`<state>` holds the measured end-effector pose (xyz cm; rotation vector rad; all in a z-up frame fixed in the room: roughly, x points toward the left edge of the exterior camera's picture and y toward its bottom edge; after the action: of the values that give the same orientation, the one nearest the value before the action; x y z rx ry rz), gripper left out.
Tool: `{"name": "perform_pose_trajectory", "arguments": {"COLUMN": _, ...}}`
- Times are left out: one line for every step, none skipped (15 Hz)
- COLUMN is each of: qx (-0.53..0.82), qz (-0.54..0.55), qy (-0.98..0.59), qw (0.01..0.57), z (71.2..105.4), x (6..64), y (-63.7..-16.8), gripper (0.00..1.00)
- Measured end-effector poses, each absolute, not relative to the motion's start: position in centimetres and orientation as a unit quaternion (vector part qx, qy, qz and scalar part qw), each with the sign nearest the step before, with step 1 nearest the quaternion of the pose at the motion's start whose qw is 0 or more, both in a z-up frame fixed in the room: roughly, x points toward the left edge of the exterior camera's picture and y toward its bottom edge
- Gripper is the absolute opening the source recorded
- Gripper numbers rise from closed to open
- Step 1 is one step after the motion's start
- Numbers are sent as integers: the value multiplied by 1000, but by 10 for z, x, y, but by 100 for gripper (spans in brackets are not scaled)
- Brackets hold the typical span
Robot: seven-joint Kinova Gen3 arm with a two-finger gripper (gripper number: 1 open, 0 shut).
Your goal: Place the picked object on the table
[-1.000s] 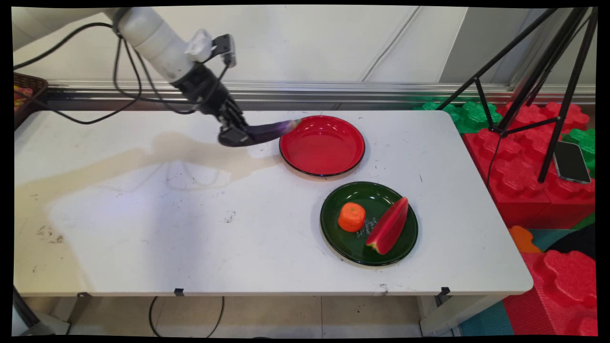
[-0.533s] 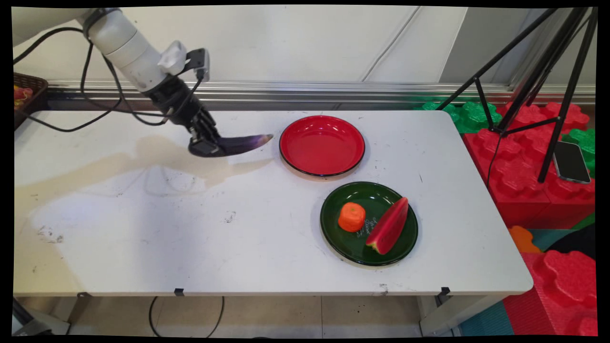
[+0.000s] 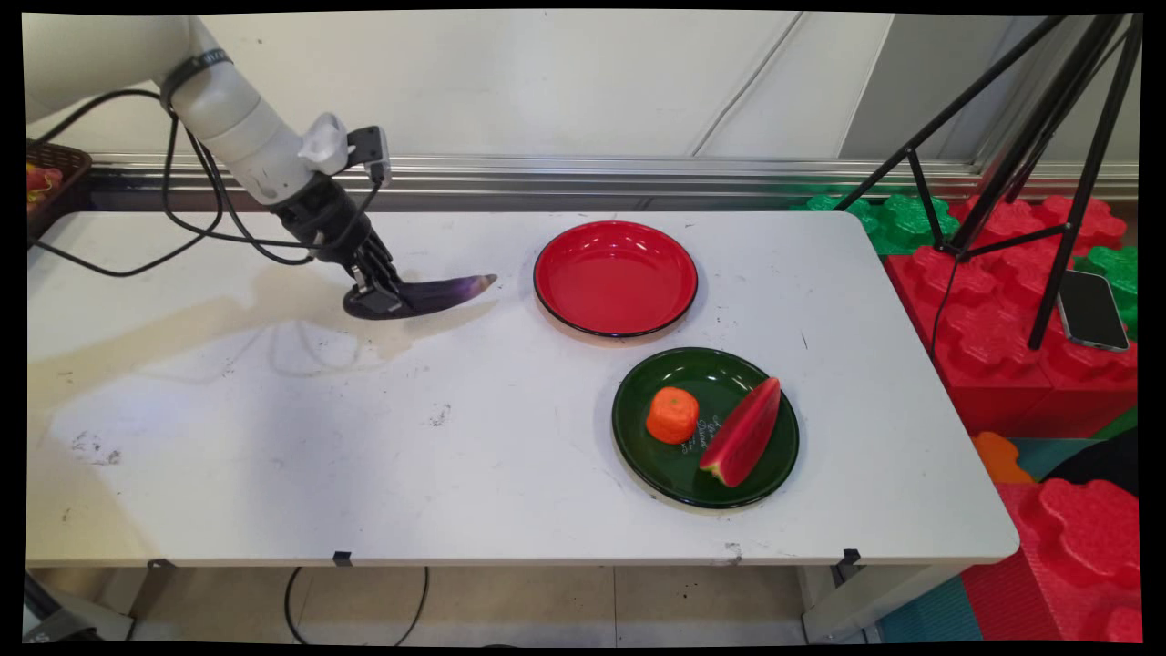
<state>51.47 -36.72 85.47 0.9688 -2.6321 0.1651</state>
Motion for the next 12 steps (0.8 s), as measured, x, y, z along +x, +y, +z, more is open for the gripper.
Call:
{"name": "perform_pose_trajectory", "arguments": {"qx": 347, "qz": 58, "qy": -922, "qw": 164, "z": 851, "x": 515, "y": -368, "gripper": 0}}
{"name": "perform_pose_trajectory", "arguments": {"qx": 356, "qz": 58, "qy": -918, "qw": 163, "z": 847, "x": 516, "y": -368, "gripper": 0}}
{"name": "perform_pose_trajectory", "arguments": {"qx": 366, "qz": 58, "qy": -914, "qw": 162, "z": 841, "x": 516, "y": -369, "gripper": 0}}
{"name": "perform_pose_trajectory", "arguments": {"qx": 375, "qz": 57, "qy": -911, "qw": 160, "z": 836, "x": 516, "y": -370, "gripper": 0}}
{"name": "perform_pose_trajectory", "arguments": {"qx": 382, "qz": 57, "qy": -909, "qw": 159, "z": 831, "x": 516, "y": -370, "gripper": 0}}
{"name": "perform_pose_trajectory", "arguments": {"qx": 386, "qz": 56, "qy": -907, "qw": 158, "z": 828, "x": 516, "y": -371, "gripper": 0}}
{"name": "perform_pose_trajectory", "arguments": {"qx": 390, "qz": 56, "qy": -906, "qw": 156, "z": 825, "x": 517, "y": -371, "gripper": 0}}
{"name": "perform_pose_trajectory", "arguments": {"qx": 393, "qz": 55, "qy": -905, "qw": 155, "z": 822, "x": 517, "y": -371, "gripper": 0}}
{"name": "perform_pose_trajectory", "arguments": {"qx": 397, "qz": 55, "qy": -903, "qw": 153, "z": 819, "x": 518, "y": -371, "gripper": 100}}
{"name": "perform_pose_trajectory", "arguments": {"qx": 398, "qz": 55, "qy": -903, "qw": 153, "z": 818, "x": 519, "y": -371, "gripper": 100}}
{"name": "perform_pose_trajectory", "arguments": {"qx": 401, "qz": 55, "qy": -902, "qw": 152, "z": 815, "x": 520, "y": -371, "gripper": 100}}
{"name": "perform_pose_trajectory", "arguments": {"qx": 401, "qz": 55, "qy": -902, "qw": 151, "z": 814, "x": 521, "y": -371, "gripper": 100}}
